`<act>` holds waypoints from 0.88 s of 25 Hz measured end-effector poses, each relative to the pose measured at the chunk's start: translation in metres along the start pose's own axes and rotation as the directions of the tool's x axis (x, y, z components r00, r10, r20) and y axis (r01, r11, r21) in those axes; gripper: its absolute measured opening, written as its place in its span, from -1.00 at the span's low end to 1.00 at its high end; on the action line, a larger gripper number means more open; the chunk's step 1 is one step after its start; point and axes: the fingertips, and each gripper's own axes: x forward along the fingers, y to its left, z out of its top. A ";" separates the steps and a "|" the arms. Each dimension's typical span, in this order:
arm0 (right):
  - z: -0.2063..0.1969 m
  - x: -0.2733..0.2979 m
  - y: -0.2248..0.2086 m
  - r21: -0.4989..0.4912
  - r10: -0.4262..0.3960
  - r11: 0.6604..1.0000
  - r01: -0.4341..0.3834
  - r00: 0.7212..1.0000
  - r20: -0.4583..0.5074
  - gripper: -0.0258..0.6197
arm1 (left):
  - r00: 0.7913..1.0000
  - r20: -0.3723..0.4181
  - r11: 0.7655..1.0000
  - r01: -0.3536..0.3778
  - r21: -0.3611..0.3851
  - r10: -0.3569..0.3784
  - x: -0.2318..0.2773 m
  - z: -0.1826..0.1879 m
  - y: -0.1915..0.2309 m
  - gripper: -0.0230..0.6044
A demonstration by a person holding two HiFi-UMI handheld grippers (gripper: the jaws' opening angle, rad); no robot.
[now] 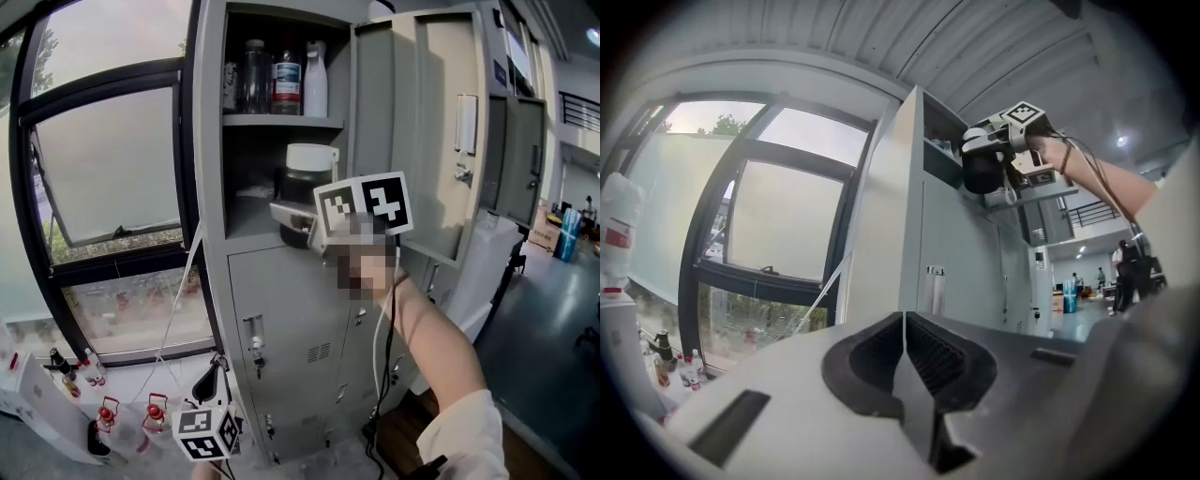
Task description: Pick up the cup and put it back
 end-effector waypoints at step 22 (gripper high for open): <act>-0.142 -0.084 -0.011 -0.003 -0.111 0.994 0.111 0.994 -0.009 0.36 | 0.977 0.000 0.977 0.213 0.011 -0.213 0.034 -0.002 -0.093 -0.88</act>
